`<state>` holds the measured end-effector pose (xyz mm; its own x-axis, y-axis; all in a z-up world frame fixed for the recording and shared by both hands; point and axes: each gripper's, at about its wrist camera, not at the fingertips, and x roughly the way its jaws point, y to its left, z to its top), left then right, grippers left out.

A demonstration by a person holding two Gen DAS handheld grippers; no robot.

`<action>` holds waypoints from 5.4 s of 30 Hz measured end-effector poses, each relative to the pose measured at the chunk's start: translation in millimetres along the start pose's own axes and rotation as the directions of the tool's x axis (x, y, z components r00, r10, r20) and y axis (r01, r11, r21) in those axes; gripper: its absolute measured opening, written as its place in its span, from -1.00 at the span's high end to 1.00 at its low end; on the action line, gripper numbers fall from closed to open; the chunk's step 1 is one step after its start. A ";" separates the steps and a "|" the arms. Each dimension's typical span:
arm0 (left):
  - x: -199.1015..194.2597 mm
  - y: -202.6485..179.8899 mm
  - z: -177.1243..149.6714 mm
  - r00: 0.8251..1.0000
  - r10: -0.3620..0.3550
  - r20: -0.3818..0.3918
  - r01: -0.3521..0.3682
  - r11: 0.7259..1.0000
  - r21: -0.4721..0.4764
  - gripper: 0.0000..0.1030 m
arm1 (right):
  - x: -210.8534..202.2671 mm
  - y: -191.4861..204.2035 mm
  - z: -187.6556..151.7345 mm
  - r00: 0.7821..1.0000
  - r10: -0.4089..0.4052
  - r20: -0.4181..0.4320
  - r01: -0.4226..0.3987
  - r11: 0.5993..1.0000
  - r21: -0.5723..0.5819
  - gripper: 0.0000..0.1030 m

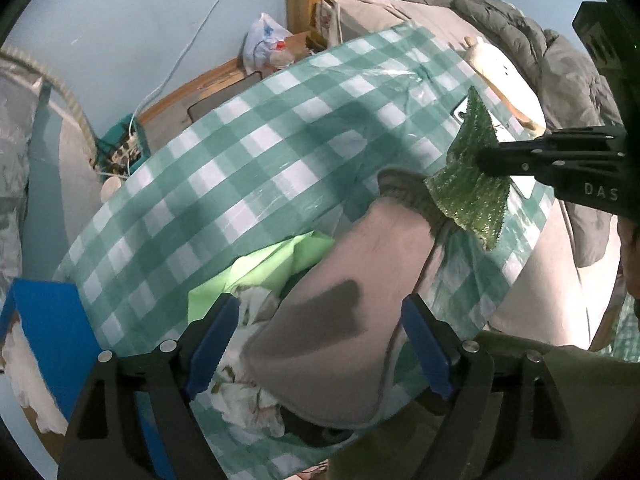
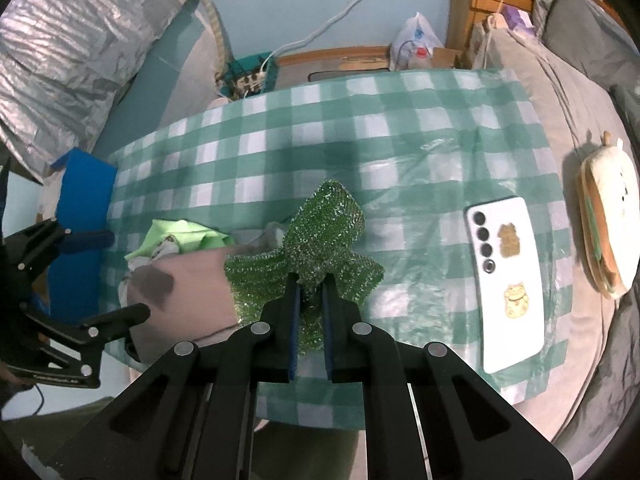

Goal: Organize soft objects
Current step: 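Grasp the brown fuzzy slipper with the left gripper while the right gripper holds the scrubber, then carry the slipper and scrubber toward the box with both grippers, then open both grippers to drop the slipper and scrubber into the box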

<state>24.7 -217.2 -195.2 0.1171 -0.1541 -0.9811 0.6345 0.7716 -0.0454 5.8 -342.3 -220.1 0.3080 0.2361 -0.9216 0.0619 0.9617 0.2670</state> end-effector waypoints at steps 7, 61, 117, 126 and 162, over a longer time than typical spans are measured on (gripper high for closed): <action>28.1 -13.2 14.4 0.998 -0.034 -0.049 0.035 0.999 0.016 -0.66 | -7.4 -22.4 -1.8 1.000 0.003 0.013 -0.003 1.000 0.028 0.84; -76.8 54.6 -19.0 0.979 -0.002 0.205 0.066 0.951 -0.302 0.57 | -44.6 23.8 31.6 0.990 0.097 0.099 -0.086 0.990 -0.114 0.84; -160.9 238.3 -202.8 0.933 0.272 0.237 -0.040 0.731 -0.681 0.58 | 1.0 318.0 59.8 0.944 0.326 -0.041 -0.297 0.795 -0.529 0.84; -152.9 267.4 -228.5 0.936 0.289 0.201 -0.058 0.690 -0.721 0.58 | 21.9 370.8 54.2 0.939 0.328 -0.098 -0.320 0.739 -0.592 0.84; -106.3 305.2 -279.1 0.954 0.285 0.091 -0.126 0.659 -0.741 -0.44 | 99.1 438.5 27.5 0.947 0.223 -0.231 -0.319 0.732 -0.602 0.11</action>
<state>-7.3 206.9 -157.2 0.3617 0.0168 -0.9321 -0.1630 0.9856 -0.0455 89.5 98.9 -186.6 0.0861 0.4703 -0.8783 -0.6246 0.7123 0.3202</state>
